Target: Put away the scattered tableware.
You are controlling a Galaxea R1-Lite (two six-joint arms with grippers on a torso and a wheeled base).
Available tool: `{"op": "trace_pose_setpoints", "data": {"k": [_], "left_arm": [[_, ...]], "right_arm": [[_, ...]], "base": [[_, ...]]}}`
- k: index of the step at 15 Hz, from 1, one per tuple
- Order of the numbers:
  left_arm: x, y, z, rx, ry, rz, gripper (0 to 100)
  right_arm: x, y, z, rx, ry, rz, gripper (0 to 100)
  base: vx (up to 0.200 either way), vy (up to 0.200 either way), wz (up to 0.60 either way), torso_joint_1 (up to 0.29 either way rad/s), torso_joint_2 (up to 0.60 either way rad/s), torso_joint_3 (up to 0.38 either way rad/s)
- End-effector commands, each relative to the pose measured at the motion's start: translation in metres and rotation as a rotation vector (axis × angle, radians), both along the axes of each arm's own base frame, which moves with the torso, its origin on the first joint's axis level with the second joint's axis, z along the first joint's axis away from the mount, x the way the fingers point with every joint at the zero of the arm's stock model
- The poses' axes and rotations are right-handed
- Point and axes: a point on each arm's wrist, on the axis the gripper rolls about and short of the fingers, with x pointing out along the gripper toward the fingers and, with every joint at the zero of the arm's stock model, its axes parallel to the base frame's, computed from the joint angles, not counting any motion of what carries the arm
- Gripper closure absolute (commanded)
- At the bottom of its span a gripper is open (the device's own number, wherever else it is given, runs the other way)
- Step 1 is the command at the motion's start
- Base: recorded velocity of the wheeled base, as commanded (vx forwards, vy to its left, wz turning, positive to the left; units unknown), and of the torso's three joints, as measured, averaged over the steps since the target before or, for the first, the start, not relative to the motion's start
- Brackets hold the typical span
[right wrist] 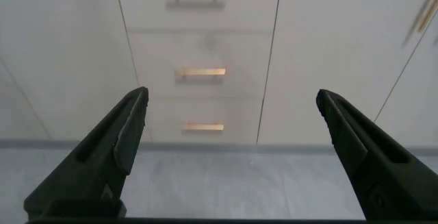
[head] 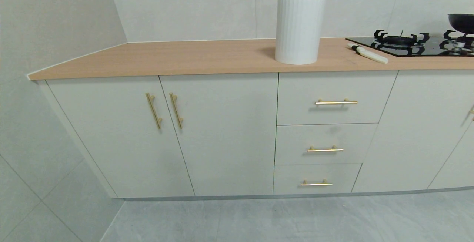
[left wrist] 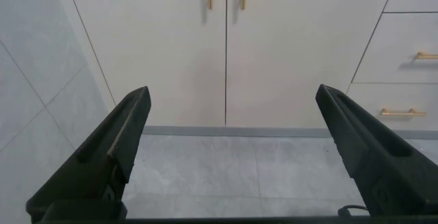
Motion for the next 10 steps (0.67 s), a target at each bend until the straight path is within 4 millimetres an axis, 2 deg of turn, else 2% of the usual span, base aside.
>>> {"op": "trace_pose_setpoints", "data": {"k": [1,10], "left_arm": [[0.0,0.0,-0.0001,0.0,0.002,0.002,0],[0.0,0.0,-0.0001,0.0,0.002,-0.001,0]], "right_arm": [[0.0007,0.0,-0.0016,0.003,0.008,-0.001,0],[0.0007,-0.0001,-0.0016,0.012,0.008,-0.004,0]], "base": [[0.0,0.0,0.0,0.0,0.0,0.0],[0.0,0.0,0.0,0.0,0.0,0.0]]}}
